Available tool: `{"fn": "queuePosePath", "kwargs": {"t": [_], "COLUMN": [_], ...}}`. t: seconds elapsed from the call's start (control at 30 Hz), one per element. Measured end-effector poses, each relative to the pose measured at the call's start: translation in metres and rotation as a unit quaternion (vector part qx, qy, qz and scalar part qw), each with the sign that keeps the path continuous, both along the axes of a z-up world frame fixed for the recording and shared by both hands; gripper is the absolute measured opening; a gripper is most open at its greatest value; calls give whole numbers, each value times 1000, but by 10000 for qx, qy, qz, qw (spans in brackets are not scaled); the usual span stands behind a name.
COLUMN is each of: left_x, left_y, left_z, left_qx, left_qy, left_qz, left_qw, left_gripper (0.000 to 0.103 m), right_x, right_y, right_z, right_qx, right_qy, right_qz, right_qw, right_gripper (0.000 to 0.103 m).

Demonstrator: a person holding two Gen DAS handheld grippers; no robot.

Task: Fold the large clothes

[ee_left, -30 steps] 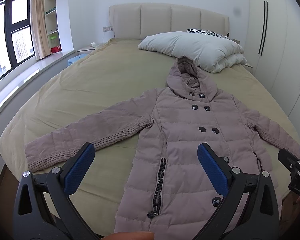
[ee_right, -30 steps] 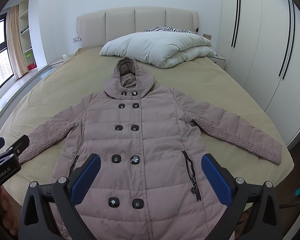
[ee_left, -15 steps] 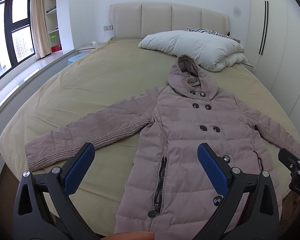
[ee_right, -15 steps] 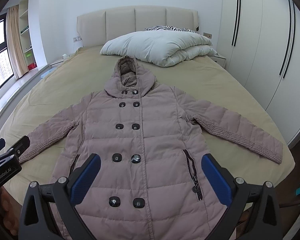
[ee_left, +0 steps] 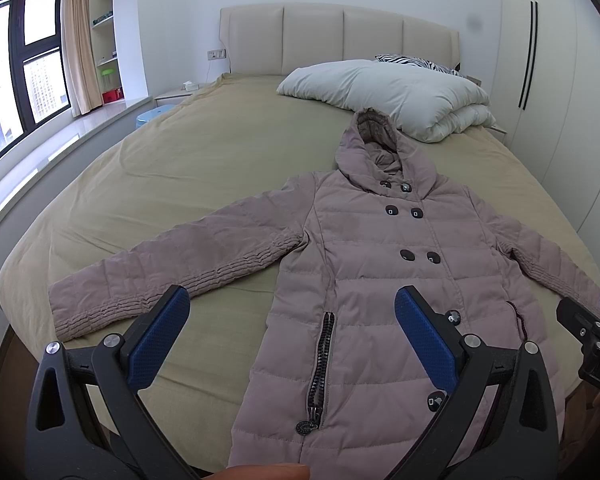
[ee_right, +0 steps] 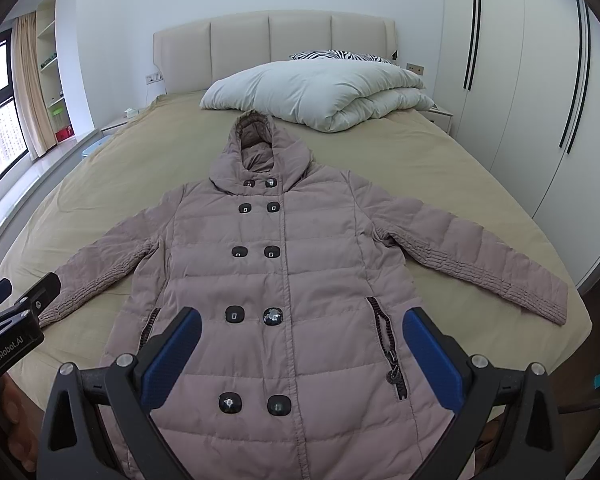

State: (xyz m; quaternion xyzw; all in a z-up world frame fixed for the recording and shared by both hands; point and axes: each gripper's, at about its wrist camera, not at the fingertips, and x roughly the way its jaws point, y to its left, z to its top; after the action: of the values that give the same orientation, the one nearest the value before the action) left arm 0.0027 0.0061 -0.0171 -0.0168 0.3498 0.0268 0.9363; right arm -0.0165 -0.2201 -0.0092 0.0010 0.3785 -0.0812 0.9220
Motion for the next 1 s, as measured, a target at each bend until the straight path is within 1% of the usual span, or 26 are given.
{"fn": "queuePosePath", "kwargs": {"t": [0.57, 0.7, 0.9, 1.0], "left_x": [1, 0, -1, -1], "left_y": [1, 1, 2, 2], "left_z": [0, -2, -5, -8], "left_qx": [-3, 3, 12, 20], "left_qy": [18, 13, 27, 27], "left_qz": [-2, -4, -11, -4], "left_qw": [10000, 10000, 10000, 10000], "left_gripper": [103, 103, 103, 103], "right_x": [1, 0, 1, -1], "right_y": [1, 2, 0, 3], "right_z": [-2, -7, -6, -16], "right_qx": [17, 26, 31, 40], "right_qy": [18, 29, 36, 52], "right_qz": [-3, -1, -4, -10], "right_qw": [10000, 10000, 10000, 10000], "right_gripper": [103, 103, 103, 103]}}
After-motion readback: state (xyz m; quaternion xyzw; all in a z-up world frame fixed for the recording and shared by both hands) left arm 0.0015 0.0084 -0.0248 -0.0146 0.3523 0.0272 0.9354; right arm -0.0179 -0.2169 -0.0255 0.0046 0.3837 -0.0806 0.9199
